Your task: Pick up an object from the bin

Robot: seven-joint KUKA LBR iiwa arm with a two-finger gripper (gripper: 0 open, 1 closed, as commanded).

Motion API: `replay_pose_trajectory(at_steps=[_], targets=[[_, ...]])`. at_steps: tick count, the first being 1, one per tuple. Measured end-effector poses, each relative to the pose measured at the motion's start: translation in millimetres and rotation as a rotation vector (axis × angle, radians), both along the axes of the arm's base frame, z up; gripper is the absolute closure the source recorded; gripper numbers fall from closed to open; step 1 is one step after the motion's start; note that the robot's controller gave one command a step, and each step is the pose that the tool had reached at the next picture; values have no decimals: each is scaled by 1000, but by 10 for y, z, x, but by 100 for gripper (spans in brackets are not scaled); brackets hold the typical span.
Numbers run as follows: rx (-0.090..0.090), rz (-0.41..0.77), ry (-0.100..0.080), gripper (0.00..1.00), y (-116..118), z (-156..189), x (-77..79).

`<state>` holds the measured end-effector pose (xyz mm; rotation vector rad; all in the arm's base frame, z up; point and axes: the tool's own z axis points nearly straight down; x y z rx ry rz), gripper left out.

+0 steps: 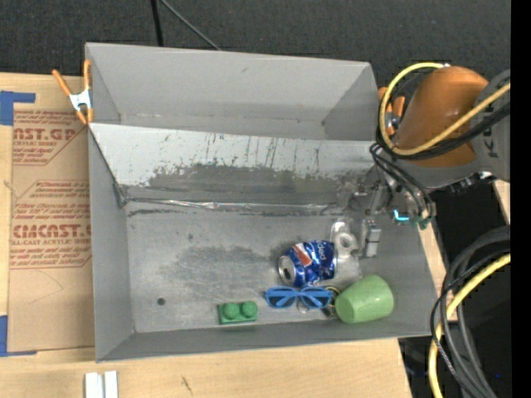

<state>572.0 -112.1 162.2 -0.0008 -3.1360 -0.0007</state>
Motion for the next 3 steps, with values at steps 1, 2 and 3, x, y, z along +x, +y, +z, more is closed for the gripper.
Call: replay_pose_trajectory(at_steps=[1,2,3], targets=[[3,199,-24,0,380,-892,-573],[0,194,-21,100,351,-865,-572],[-3,209,-14,100,254,758,-849]])
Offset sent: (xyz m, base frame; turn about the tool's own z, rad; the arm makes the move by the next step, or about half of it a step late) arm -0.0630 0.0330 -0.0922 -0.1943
